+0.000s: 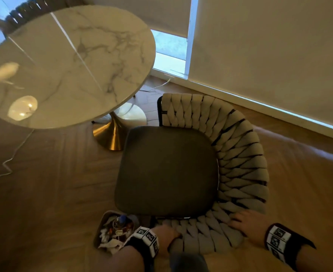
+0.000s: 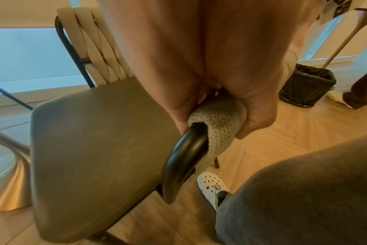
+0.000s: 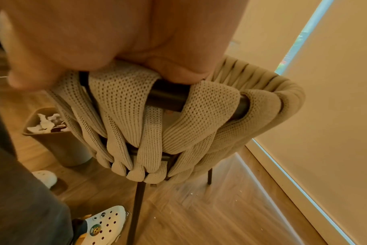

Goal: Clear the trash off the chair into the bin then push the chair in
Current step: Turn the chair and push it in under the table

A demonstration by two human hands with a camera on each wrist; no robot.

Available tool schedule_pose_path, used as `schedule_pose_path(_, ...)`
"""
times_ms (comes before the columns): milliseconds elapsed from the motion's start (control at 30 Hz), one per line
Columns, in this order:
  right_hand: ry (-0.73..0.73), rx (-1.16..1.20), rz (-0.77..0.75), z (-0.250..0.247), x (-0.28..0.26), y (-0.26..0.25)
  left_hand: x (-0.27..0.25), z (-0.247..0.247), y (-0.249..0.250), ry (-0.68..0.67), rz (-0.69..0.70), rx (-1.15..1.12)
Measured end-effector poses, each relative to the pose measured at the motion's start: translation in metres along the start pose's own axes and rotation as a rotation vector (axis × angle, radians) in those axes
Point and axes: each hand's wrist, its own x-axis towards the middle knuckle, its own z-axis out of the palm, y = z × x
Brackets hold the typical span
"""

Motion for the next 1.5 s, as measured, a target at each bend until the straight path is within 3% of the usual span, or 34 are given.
schedule_pose_path(100,-0.089,-0.068,0.013,0.002,0.016,0.001,-0.023,-0.014,-0.001,-0.004,-0.046,-0.033)
schedule_pose_path(300,0.029,-0.069,-0.046,-0.002,0.053,-0.024,-0.049,-0.039,-0.035,0.014,-0.147,-0.027)
schedule_pose_path(533,-0.043,0.023,0.087,0.005,0.054,-0.028,-0.056,-0.037,-0.033,0.029,-0.125,-0.064)
schedule_pose_path(700,0.035,0.01,0.128,0.004,0.053,-0.025,-0.057,-0.03,-0.04,0.057,-0.101,-0.068)
schedule_pose_path(800,-0.044,0.016,0.159,-0.016,0.044,-0.036,-0.058,-0.033,-0.042,0.074,-0.093,-0.011)
schedule_pose_path(900,0.02,-0.044,0.099,-0.035,0.038,-0.051,-0.06,-0.036,-0.042,0.065,-0.096,0.054)
schedule_pose_path(1000,0.084,0.056,0.025,-0.038,0.038,-0.066,-0.065,-0.041,-0.048,0.026,-0.116,0.082)
schedule_pose_path(1067,-0.018,0.155,0.121,-0.046,0.04,-0.073,-0.069,-0.044,-0.056,0.019,-0.131,0.087)
schedule_pose_path(1100,0.089,0.091,0.12,-0.048,0.041,-0.079,-0.072,-0.047,-0.058,0.016,-0.14,0.087)
schedule_pose_path(1200,0.099,0.139,0.034,-0.046,0.052,-0.096,-0.077,-0.052,-0.077,0.039,-0.172,0.088)
schedule_pose_path(1367,0.061,0.207,0.037,-0.06,0.084,-0.117,-0.075,-0.066,-0.126,0.082,-0.301,0.095)
schedule_pose_path(1500,0.07,0.206,0.055,-0.086,0.116,-0.142,-0.071,-0.075,-0.187,0.286,-0.372,0.115)
